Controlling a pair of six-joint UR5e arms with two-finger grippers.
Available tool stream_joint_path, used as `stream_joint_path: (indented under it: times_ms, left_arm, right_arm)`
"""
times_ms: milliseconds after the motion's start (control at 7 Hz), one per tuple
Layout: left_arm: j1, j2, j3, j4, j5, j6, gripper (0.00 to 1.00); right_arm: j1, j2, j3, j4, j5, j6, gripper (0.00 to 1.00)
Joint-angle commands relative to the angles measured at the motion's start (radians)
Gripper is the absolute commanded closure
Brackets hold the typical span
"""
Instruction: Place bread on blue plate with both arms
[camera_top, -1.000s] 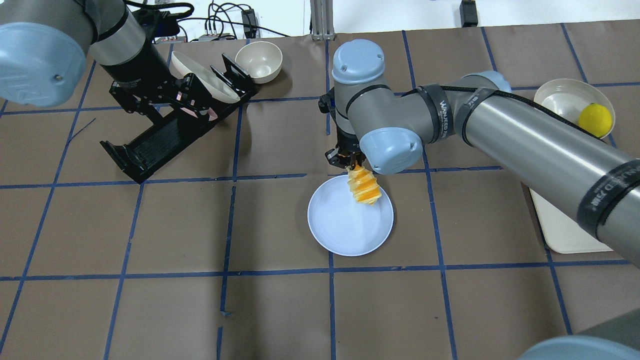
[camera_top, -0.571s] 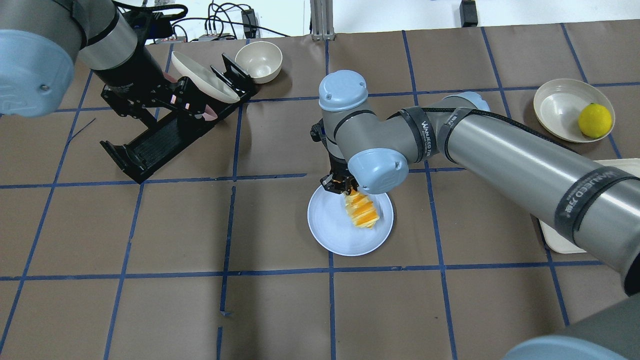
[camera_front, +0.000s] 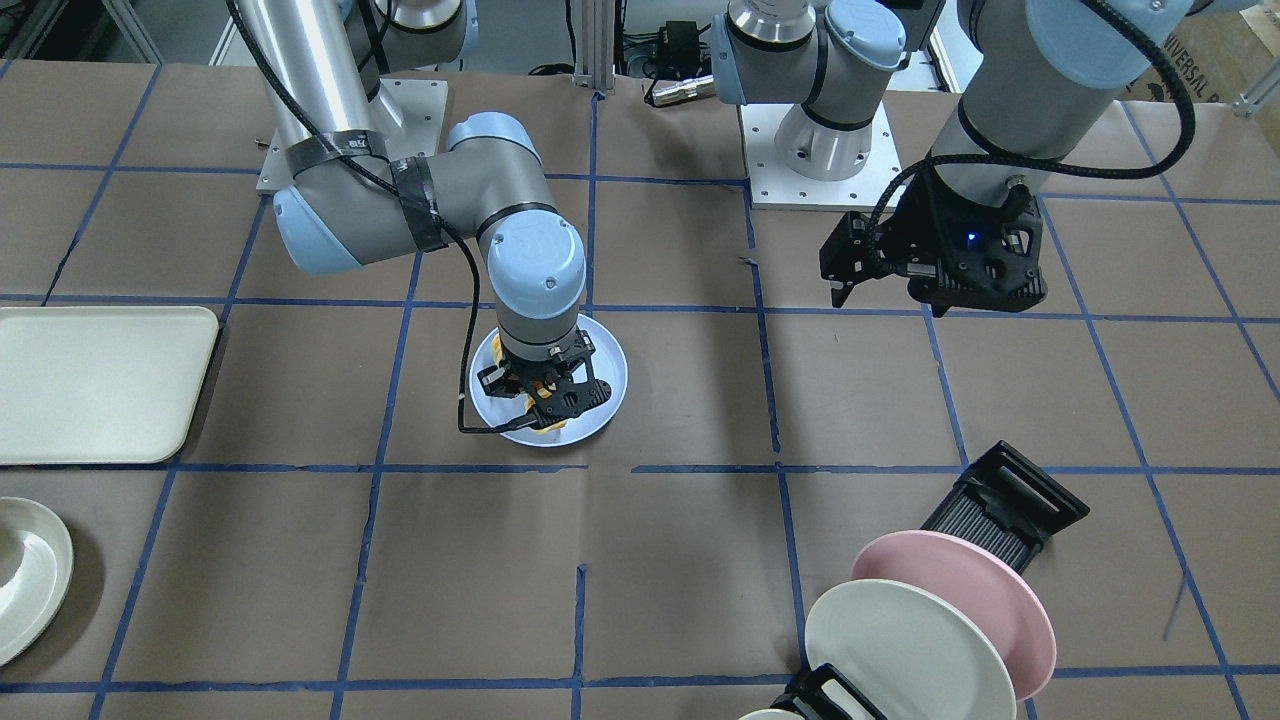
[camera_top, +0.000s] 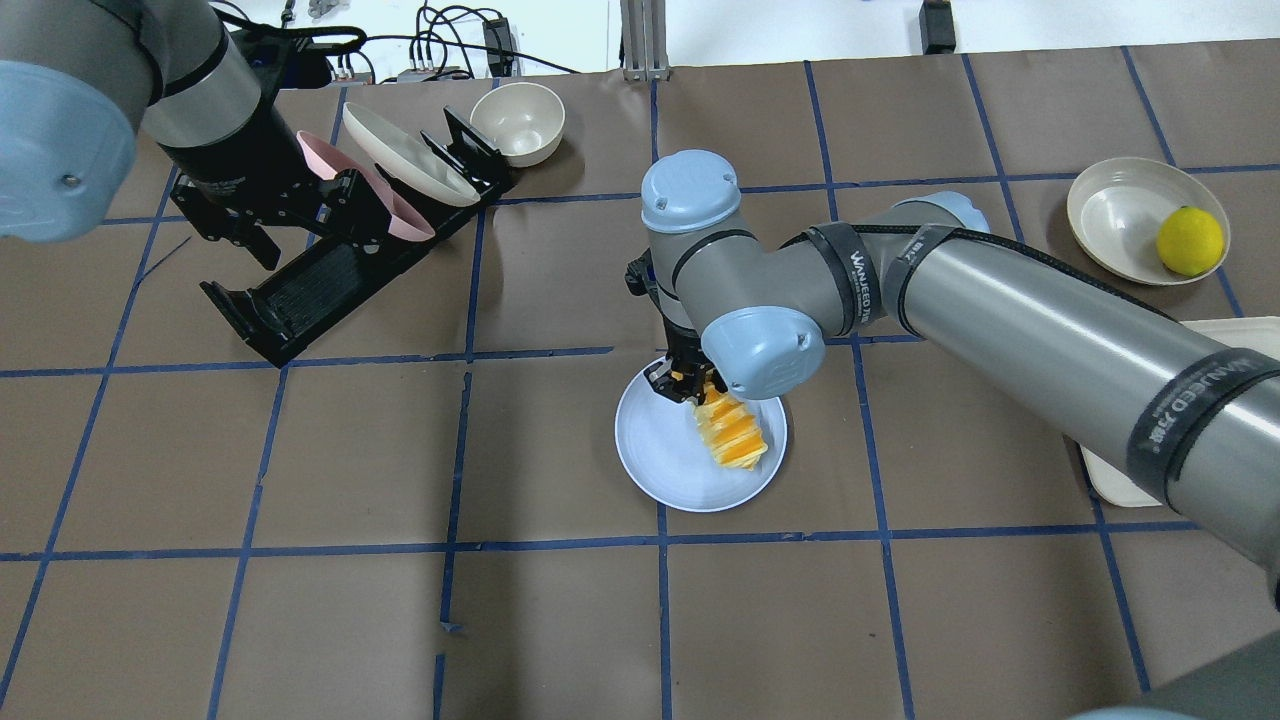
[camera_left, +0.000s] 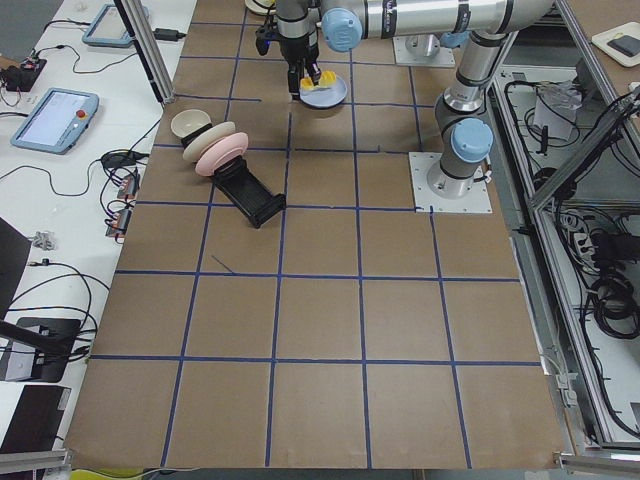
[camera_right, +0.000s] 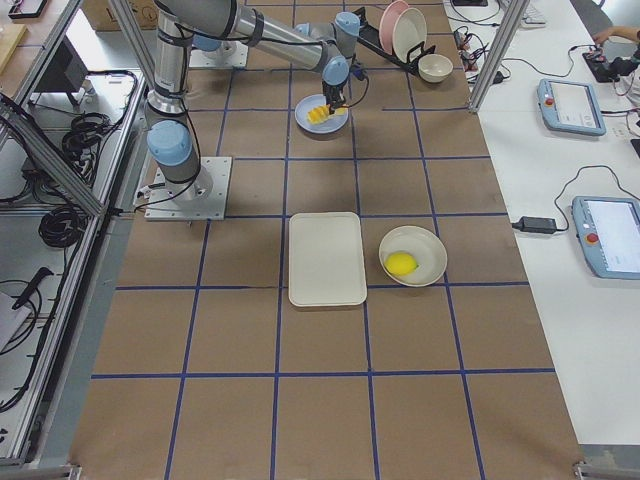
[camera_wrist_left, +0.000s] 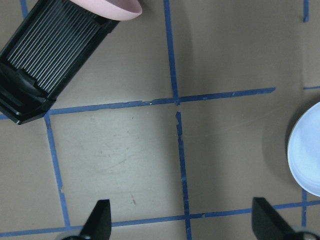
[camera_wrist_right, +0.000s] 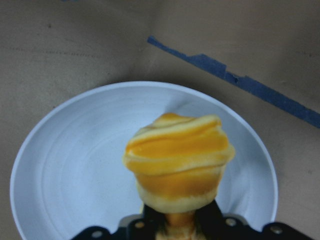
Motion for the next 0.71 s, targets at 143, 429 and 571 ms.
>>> stream_joint_path:
  times_ms: [143, 429, 571]
  left_arm:
    - [0.001, -0.002, 0.0, -0.009, 0.008, 0.002, 0.0]
    - [0.001, -0.002, 0.0, -0.009, 0.006, 0.002, 0.0]
    - [0.001, -0.002, 0.0, -0.009, 0.005, 0.002, 0.0]
  right_arm:
    - [-0.003, -0.007, -0.016, 0.0, -0.004, -0.002, 0.0]
    - [-0.061, -0.089, -0.144, 0.143, -0.005, 0.0, 0.0]
    - [-0.157, -0.113, -0.239, 0.19, 0.01, -0.003, 0.0]
